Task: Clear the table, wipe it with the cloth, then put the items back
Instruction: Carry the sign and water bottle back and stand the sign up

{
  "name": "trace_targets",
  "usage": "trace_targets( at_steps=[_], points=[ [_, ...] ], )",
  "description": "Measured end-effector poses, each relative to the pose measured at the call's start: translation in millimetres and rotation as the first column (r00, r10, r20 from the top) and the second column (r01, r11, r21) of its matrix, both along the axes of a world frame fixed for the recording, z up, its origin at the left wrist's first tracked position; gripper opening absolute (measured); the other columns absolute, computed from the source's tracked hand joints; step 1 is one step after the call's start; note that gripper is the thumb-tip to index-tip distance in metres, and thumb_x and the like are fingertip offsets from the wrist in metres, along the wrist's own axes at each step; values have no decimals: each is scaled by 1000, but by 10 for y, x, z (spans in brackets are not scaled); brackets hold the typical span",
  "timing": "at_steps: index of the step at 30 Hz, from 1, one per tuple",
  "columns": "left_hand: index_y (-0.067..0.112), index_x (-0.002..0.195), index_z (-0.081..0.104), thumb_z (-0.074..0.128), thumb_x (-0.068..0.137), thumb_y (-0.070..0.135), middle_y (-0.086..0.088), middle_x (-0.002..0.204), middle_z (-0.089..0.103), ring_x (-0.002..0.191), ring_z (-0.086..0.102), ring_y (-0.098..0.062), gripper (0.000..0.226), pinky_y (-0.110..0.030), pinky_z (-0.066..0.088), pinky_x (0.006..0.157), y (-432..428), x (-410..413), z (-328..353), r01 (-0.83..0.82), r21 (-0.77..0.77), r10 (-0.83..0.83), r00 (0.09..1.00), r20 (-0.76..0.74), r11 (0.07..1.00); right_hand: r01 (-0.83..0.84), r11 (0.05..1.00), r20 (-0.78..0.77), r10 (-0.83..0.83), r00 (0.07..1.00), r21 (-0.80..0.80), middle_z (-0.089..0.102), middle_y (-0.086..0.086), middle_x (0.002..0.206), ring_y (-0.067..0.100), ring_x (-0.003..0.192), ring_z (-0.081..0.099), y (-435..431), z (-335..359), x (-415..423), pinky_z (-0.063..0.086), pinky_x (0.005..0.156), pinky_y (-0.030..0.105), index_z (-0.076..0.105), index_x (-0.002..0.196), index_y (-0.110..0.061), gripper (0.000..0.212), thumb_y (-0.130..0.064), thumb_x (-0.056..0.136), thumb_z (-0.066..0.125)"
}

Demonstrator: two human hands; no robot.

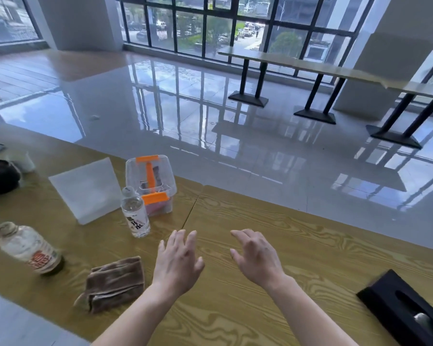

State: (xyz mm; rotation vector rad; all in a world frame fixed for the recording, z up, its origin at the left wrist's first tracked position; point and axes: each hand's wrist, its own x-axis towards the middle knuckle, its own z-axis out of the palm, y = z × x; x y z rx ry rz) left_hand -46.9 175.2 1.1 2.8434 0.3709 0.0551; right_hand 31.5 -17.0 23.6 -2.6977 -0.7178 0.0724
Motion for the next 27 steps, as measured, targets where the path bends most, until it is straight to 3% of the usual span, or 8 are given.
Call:
trace_targets(
  at_steps=[11,21,27],
  points=[
    [17,136,47,62,82,43,-11,138,51,128,48,-29,62,-51,44,101,726,-241,161,-221,5,218,966,135,975,-251,963,-12,254,967,97,59,0,134,23,122,54,952,57,206,48,97,34,51,141,-20,51,-33,93,61],
    [16,134,46,65,83,38,-16,132,53,119,54,-33,58,-50,45,98,1452,-190,544,-334,89,308,924,225,938,-393,899,24,397,918,195,63,3,126,26,116,56,1852,342,373,48,92,36,60,128,-23,38,-25,90,63],
    [14,134,49,63,84,39,-18,135,51,117,54,-36,58,-51,43,98,2103,26,625,-307,142,275,939,208,941,-385,907,43,384,922,172,60,4,133,26,116,59,2424,359,442,49,93,38,56,135,-19,45,-29,92,63]
  ],
)
